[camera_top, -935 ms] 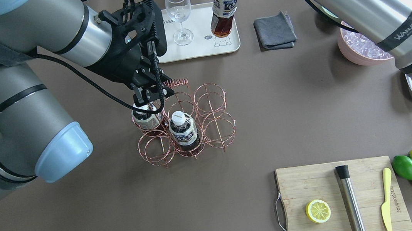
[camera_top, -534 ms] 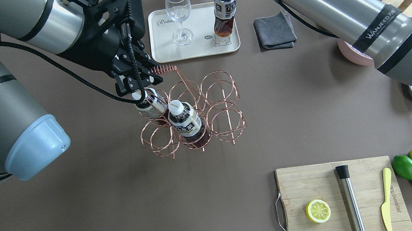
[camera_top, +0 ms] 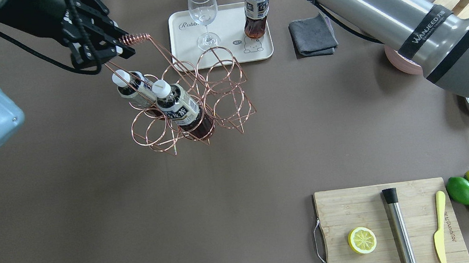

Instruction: Take tea from basket to plate

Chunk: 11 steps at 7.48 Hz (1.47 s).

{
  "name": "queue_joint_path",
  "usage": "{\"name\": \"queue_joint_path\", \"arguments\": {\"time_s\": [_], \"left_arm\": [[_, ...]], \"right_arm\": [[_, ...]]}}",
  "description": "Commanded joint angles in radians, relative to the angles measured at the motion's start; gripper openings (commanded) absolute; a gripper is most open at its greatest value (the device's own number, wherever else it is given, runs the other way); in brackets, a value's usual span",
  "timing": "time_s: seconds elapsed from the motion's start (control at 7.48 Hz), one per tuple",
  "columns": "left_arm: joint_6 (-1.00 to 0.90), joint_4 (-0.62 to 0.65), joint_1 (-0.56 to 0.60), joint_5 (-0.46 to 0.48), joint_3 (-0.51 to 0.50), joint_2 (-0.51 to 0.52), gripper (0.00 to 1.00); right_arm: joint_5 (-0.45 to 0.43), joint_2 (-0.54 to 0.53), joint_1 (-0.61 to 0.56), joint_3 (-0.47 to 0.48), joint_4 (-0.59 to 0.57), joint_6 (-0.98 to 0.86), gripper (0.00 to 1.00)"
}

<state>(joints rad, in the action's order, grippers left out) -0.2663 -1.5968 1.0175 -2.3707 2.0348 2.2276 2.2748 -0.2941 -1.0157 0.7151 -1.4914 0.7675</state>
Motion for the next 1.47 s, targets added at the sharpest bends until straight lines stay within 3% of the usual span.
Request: {"name": "queue_joint_path", "arguments": {"time_s": [0.0, 0.27, 0.4, 0.53, 0.67, 0.94, 1.07, 1.34], "left_arm": [[-0.181, 0.008, 0.149, -0.057, -0.011, -0.089, 0.00], [-0.328, 0.018, 0.234, -0.058, -0.056, -0.137, 0.00], [-0.414, 0.018, 0.277, -0.058, -0.082, -0.160, 0.00], [-0.504, 0.020, 0.323, -0.059, -0.112, -0.184, 0.00], [-0.580, 0.055, 0.364, -0.059, -0.139, -0.186, 0.00], [-0.774, 0.234, 0.462, -0.062, -0.139, -0.184, 0.00], [-0.845, 0.266, 0.493, -0.058, -0.146, -0.186, 0.00], [-0.928, 0.264, 0.550, -0.050, -0.212, -0.184, 0.00]], "right_arm": [[-0.004, 0.013, 0.015, -0.006, 0.011, 0.006, 0.00], [-0.006, 0.015, 0.025, -0.006, 0.010, 0.006, 0.00], [-0.006, 0.015, 0.029, -0.008, 0.010, 0.006, 0.08], [-0.006, 0.013, 0.035, -0.008, 0.010, 0.006, 0.72], [-0.006, 0.015, 0.035, -0.006, 0.010, 0.003, 1.00], [0.002, 0.027, 0.029, 0.015, -0.001, -0.008, 1.00], [0.003, 0.009, 0.026, 0.096, -0.060, -0.011, 1.00], [0.002, -0.151, 0.025, 0.432, -0.269, -0.011, 1.00]]}}
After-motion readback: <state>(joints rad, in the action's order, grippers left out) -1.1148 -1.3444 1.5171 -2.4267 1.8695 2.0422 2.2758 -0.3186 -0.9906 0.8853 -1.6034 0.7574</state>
